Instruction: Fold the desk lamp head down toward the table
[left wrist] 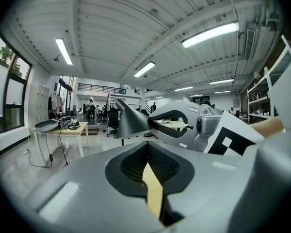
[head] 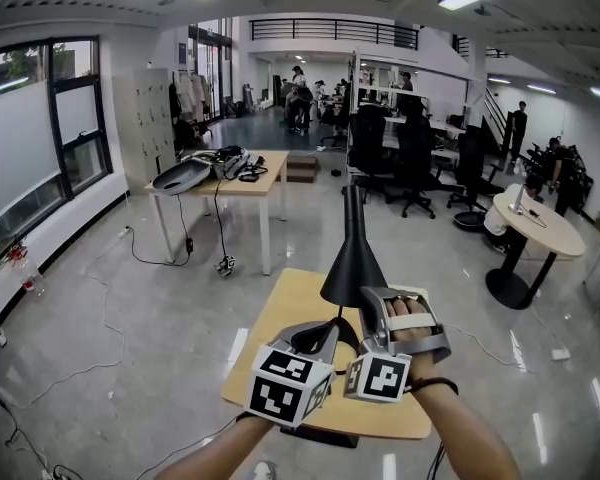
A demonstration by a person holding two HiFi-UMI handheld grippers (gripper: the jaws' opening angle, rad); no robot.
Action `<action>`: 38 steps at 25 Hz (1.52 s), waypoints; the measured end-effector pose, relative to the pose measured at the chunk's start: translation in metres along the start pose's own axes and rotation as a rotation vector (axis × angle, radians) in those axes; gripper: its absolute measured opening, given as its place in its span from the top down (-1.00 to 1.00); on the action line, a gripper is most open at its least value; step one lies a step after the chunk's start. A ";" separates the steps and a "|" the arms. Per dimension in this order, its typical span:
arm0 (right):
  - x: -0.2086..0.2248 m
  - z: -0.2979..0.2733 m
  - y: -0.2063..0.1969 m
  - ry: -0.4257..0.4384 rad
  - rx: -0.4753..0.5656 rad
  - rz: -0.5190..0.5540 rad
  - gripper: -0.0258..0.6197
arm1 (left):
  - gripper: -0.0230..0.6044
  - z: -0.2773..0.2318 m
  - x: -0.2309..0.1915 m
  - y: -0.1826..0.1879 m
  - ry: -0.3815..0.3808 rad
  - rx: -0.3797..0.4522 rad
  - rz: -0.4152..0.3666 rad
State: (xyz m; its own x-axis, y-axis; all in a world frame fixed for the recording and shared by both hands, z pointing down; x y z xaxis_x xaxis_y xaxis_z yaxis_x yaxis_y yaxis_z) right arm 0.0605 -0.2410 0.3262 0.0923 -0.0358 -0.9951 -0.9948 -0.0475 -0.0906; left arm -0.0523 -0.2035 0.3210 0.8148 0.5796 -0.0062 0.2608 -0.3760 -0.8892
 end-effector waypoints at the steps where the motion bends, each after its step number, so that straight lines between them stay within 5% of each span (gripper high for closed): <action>1: -0.003 0.000 0.000 -0.004 0.000 0.000 0.78 | 0.87 -0.001 0.000 -0.001 -0.002 -0.004 -0.002; 27: -0.042 -0.003 -0.002 -0.008 -0.022 0.039 0.63 | 0.87 -0.020 0.005 -0.005 -0.010 -0.030 -0.016; 38: -0.067 -0.001 0.001 0.061 -0.031 0.057 0.52 | 0.87 -0.016 0.001 -0.018 0.007 -0.060 0.001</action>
State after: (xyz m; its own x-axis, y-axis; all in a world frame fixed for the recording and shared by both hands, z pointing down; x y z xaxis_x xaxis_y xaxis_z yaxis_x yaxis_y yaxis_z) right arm 0.0537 -0.2394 0.3928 0.0386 -0.1002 -0.9942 -0.9967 -0.0743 -0.0312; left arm -0.0475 -0.2078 0.3446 0.8188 0.5740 -0.0035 0.2902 -0.4192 -0.8603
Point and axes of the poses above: the fingertips, and each gripper's own axes: z backward along the fingers, x to its right, y out of its top, the point moved 10 cm from there along z, backward along the fingers, and after that the axes turned 15 degrees about -x, right-handed, at the moved point
